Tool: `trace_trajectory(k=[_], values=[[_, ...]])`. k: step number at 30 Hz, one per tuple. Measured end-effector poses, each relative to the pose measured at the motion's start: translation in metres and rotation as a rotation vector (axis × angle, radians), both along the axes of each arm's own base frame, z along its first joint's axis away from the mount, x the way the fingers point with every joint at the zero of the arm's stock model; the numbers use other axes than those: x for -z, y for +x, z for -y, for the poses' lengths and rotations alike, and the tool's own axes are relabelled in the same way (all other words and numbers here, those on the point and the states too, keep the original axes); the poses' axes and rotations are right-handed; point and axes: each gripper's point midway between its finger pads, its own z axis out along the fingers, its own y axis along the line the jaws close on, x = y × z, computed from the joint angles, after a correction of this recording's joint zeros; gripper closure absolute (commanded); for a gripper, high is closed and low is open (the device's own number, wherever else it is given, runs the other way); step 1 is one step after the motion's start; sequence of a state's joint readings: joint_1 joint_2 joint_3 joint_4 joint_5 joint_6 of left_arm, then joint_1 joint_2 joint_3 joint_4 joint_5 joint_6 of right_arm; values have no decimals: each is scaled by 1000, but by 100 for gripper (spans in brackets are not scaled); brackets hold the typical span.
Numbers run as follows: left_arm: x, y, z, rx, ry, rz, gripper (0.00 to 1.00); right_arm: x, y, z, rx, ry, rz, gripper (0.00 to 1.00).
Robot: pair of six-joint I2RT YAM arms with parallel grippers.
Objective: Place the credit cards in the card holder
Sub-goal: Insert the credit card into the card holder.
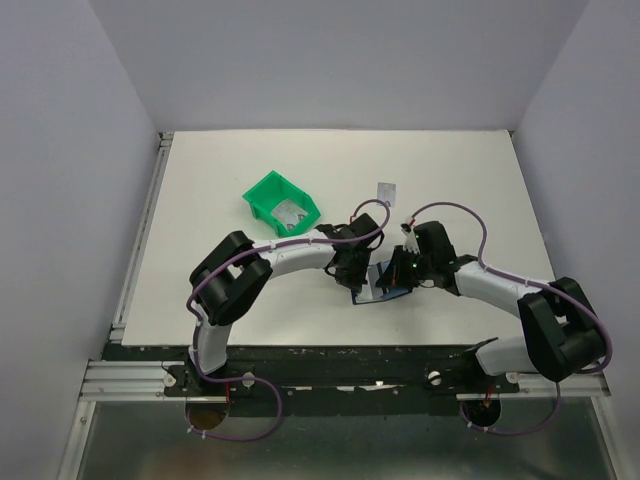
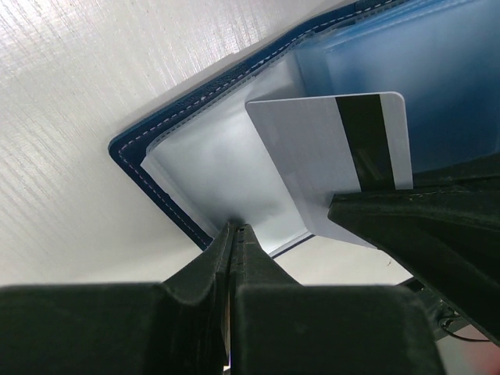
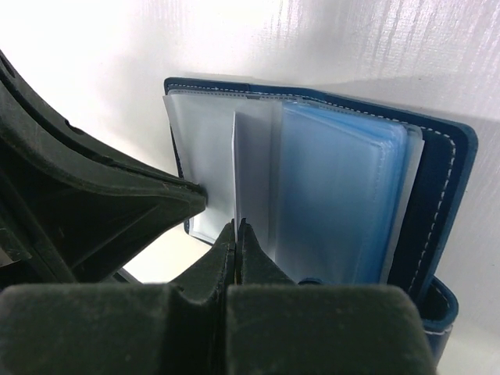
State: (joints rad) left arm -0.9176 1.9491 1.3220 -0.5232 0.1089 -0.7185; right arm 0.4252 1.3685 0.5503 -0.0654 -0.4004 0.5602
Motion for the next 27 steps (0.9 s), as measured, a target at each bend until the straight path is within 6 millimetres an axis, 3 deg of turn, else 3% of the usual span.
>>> trace_trajectory(k=[7,18,27], values=[[0,0,0,0,0,0,92,1,0,0,6,3,-4,100],[0,0,0,0,0,0,92,1,1,23,82,-121,-9,100],[0,0,0,0,-1,1,92,4,4,25,82,-147,-20,100]])
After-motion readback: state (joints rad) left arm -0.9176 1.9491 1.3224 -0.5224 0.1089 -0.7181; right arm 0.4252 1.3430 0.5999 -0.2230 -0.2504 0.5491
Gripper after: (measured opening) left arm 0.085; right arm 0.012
